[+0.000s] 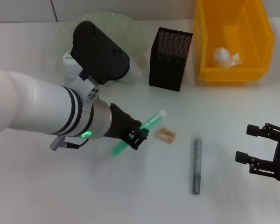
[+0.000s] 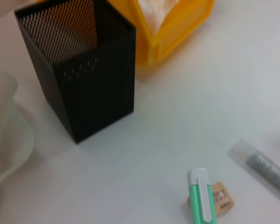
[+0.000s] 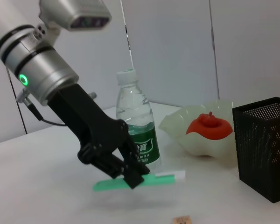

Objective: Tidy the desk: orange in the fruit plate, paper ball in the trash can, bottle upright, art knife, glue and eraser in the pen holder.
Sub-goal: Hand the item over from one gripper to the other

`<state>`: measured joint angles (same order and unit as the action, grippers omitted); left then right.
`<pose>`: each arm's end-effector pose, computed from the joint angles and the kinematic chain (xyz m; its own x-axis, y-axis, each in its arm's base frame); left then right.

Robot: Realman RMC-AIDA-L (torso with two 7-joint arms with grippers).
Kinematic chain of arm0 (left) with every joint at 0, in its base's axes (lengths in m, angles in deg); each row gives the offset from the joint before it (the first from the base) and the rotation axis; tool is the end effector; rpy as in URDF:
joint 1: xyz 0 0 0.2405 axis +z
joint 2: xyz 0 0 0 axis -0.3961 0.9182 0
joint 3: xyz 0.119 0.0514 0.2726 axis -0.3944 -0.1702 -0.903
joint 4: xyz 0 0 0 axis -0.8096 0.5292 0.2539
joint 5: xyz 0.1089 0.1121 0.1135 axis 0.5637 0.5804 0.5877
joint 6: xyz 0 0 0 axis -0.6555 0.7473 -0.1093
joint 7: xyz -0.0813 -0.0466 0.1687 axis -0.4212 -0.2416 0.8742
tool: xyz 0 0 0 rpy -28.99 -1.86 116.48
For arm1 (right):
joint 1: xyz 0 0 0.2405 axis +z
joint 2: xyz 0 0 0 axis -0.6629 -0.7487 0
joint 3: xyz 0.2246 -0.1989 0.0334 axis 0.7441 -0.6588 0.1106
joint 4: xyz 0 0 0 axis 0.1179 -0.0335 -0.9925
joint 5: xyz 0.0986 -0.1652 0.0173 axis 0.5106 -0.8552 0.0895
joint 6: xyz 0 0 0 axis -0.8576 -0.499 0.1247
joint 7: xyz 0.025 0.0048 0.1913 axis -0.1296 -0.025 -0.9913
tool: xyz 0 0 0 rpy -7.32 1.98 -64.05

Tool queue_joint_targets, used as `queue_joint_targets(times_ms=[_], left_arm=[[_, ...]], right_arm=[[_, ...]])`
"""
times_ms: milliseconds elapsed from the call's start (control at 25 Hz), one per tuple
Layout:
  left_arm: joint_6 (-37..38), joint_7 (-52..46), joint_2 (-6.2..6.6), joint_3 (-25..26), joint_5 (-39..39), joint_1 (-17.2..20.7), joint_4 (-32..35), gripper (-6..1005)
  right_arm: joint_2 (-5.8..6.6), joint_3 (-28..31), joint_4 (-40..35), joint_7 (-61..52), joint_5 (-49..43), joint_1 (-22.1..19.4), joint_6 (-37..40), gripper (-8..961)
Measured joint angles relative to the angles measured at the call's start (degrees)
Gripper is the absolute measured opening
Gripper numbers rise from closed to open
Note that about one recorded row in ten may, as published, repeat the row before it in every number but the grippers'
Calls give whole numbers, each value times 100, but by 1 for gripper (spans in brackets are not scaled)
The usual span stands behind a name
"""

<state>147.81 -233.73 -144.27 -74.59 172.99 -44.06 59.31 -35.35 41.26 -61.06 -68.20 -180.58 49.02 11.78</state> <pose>-0.2010 0.3146 -0.1382 0.8645 0.4981 -0.0682 0.4274 -0.7995 -0.4220 0.3405 0.2442 -0.0438 0.7899 -0.2617 -0.5545 -0.4740 -0.8344 -0.2813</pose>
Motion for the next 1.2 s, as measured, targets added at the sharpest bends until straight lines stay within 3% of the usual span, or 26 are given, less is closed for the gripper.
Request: queue_joint_targets(times_ms=[360,400,560,600,640,760,800,840,1000,1200], left_arm=[[-522,395,-1,14,-203,330,962,207],[-1359,807,0,5,-648,419,1022,207],[-2197,1280,-5,-57,-1192,454,884,210],[-2777,1664,-5,-131,-1565,465,736,211],[-3836,2503,-12,-390,-2273,423,310,211],[-5224,3320,-30,-881,-3043,227,-362,214],[-5224,3320,-30,-881,-3043,227,-362,214],[-6330,3599,-33,-1370,-3314,-56,-947,215],[-7823,3469,-37,-2120,-3283,-622,-1859,218],[-8905,2540,-35,-2585,-2741,-1092,-2661,221]], right_arm=[[0,10,21,-1,20,1,-34,786],[0,10,21,0,21,7,-37,786],[0,10,30,-1,21,25,-44,786],[0,9,35,-3,21,29,-46,786],[0,9,47,-6,21,34,-48,786],[0,9,97,-9,31,55,-51,786],[0,9,110,-9,36,62,-51,786],[0,9,121,-9,39,71,-52,786],[0,9,164,-9,40,137,-67,786],[-2,10,224,-9,22,229,-70,786]])
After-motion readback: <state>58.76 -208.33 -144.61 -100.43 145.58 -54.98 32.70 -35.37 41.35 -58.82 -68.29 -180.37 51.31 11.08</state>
